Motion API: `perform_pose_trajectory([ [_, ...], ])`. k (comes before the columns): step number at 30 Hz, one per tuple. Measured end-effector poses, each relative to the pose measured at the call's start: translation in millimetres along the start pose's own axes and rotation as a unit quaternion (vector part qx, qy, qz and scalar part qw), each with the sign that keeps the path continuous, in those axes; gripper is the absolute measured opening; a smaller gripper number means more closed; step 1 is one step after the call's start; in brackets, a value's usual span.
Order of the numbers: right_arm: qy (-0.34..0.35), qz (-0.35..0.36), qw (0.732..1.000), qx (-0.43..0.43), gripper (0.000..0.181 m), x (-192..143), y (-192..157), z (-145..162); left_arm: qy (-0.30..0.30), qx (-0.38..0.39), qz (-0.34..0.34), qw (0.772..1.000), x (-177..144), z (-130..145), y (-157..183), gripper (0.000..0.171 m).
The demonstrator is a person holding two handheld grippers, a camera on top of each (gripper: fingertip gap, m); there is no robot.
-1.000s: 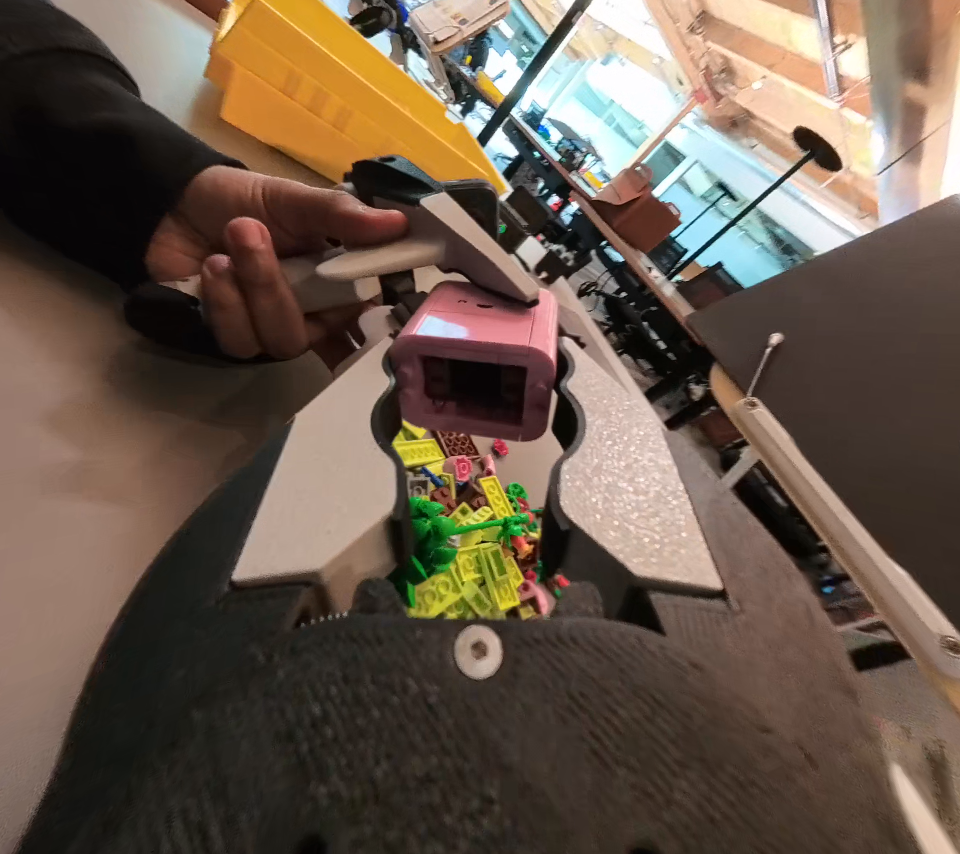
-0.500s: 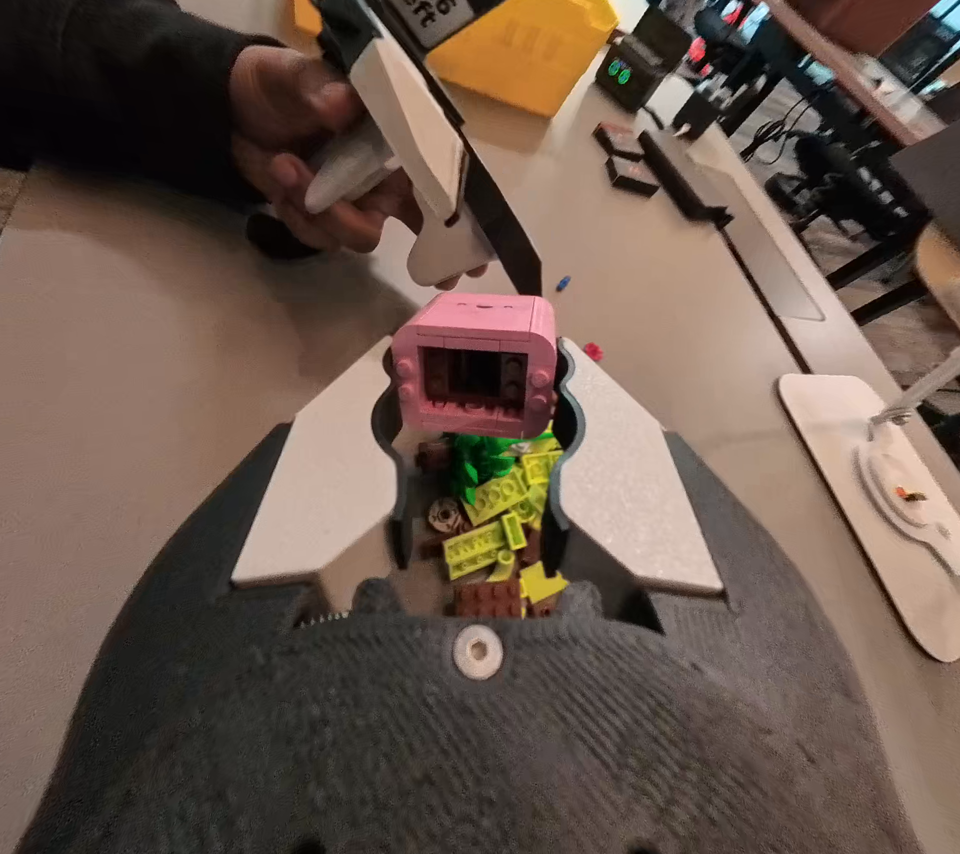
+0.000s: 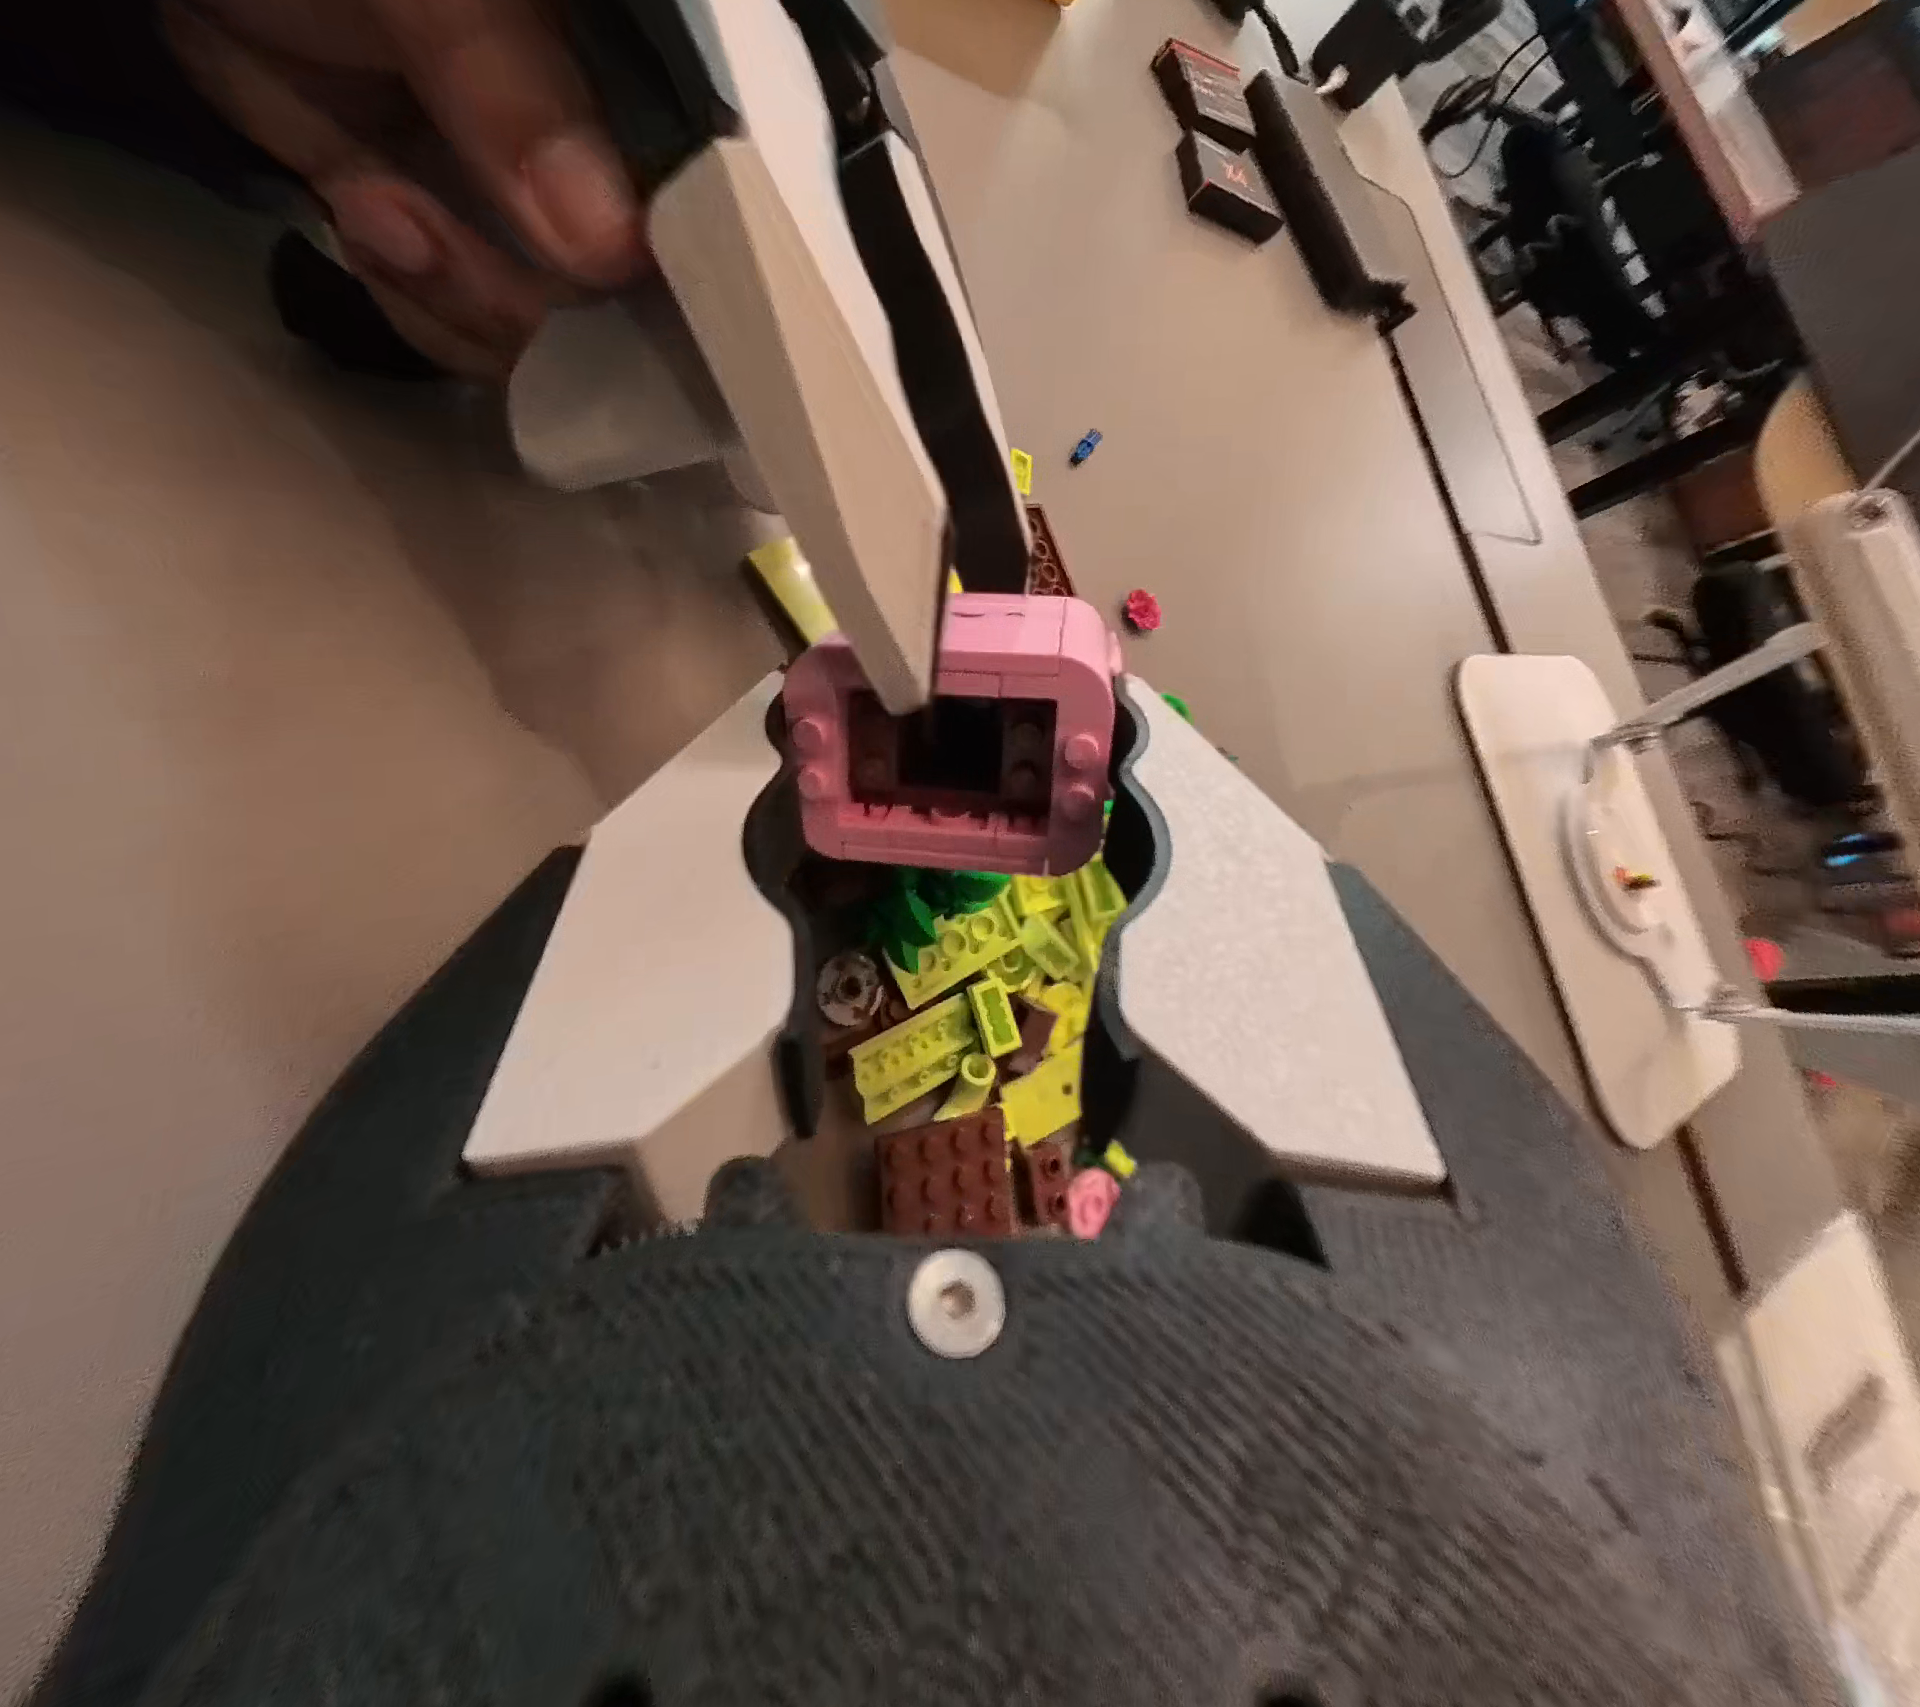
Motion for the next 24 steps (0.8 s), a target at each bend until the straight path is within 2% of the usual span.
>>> perform_pose_trajectory([
  [3,-0.007,0.02,0.999,-0.036,0.055,2,-3,-3,-0.005,-0.008,0.003,1.0,-2,-1,-1,0.054],
  [8,0.052,0.063,0.996,-0.041,0.054,-3,2,-8,0.019,-0.016,0.017,1.0,-7,-7,3,0.054],
  [12,0.057,0.103,0.991,-0.071,0.058,-2,1,-11,0.023,-0.031,0.029,0.999,-8,-8,3,0.054],
  [15,0.083,0.117,0.987,-0.074,0.062,-3,0,-16,0.016,-0.071,0.076,0.994,-6,-6,6,0.054],
  [21,0.217,0.091,0.972,-0.026,0.059,-25,2,-30,-0.01,-0.153,0.201,0.968,-4,-3,15,0.054],
  [24,0.236,0.088,0.967,-0.022,0.059,-30,2,-34,-0.015,-0.175,0.231,0.957,-3,-1,16,0.054],
])
Point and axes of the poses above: each gripper's, where its closed fingertips meet, x out along the fingers, z out of its underside, y = z × x across the jaws, the point moved 7 cm from there along -x, back along the fingers, and after that the axes turned 12 degrees about -x, right-handed, at the moved point
